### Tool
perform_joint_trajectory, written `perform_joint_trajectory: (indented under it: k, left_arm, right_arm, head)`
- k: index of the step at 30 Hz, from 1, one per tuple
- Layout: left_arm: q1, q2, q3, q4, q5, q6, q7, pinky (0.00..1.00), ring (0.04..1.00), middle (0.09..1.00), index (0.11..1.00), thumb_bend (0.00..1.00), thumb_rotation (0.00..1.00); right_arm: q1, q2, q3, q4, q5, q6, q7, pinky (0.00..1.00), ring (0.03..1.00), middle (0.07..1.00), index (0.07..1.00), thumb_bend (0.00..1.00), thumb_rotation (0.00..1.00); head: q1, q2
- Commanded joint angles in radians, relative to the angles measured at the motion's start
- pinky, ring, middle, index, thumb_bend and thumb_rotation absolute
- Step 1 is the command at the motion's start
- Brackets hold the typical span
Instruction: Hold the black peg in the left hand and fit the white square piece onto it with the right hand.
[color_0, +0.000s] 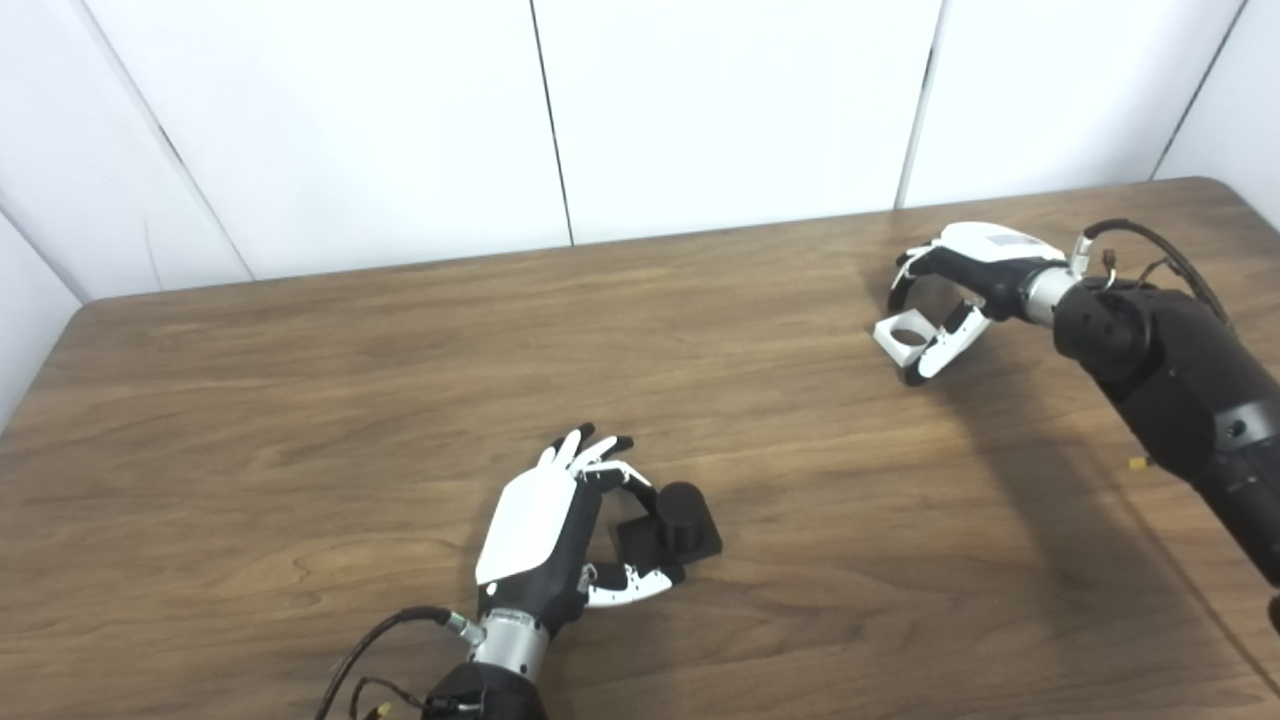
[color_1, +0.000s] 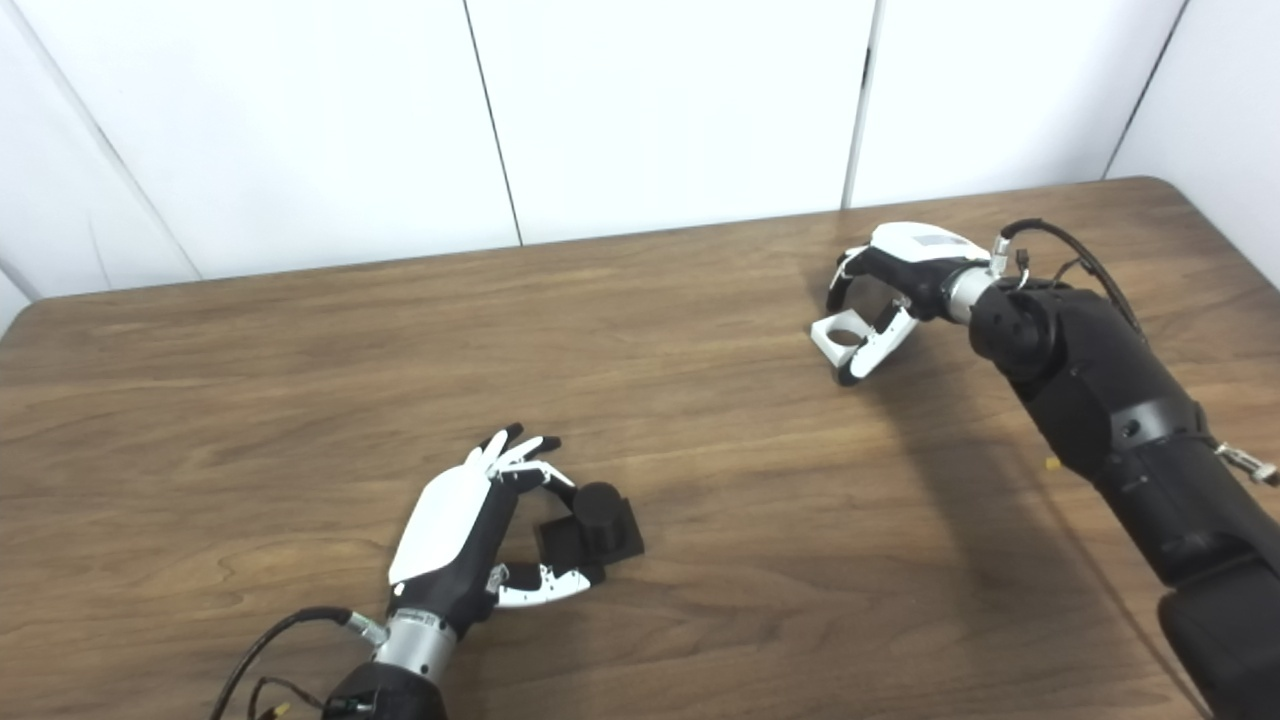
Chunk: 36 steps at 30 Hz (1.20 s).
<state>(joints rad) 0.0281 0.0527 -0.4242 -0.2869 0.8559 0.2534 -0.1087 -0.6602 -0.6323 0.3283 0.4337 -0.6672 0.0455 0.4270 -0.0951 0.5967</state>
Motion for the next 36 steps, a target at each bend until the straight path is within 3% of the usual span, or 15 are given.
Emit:
perform_joint_trajectory:
  k: [1,13,15,18,36]
  left_arm:
    - [0.001,-0.001,-0.003,0.018,0.003,-0.007,0.001,1.00,0.990,0.887,0.493,0.52,0.06]
    - [-0.003,-0.007,-0.001,0.024,0.003,-0.007,0.011,1.00,0.988,0.887,0.492,0.52,0.06]
    - [-0.003,-0.006,-0.001,0.023,0.003,-0.006,0.012,1.00,0.989,0.887,0.492,0.52,0.06]
    - [-0.004,-0.007,0.001,0.022,-0.001,-0.003,0.009,1.00,0.993,0.890,0.492,0.52,0.06]
    - [-0.009,-0.006,0.000,0.020,0.007,0.001,0.005,1.00,0.991,0.888,0.492,0.52,0.06]
  right_arm:
    - [-0.041,-0.027,-0.001,0.011,0.006,0.007,0.022,0.85,0.943,0.895,0.659,0.82,0.25]
    - [-0.054,-0.025,0.001,0.023,0.021,-0.004,0.021,0.84,0.918,0.866,0.601,0.81,0.23]
    - [-0.053,-0.023,-0.004,0.024,0.025,-0.003,0.017,0.85,0.923,0.867,0.527,0.62,0.18]
    - [-0.053,-0.022,-0.006,0.030,0.028,-0.009,0.006,0.86,0.928,0.866,0.495,0.53,0.15]
    - [-0.040,-0.032,0.002,0.015,0.010,-0.038,-0.026,0.85,0.932,0.873,0.489,0.53,0.15]
  head:
    - [0.000,0.001]
    - [0.003,0.003]
    - [0.003,0.003]
    - [0.000,0.003]
    - [0.002,0.000]
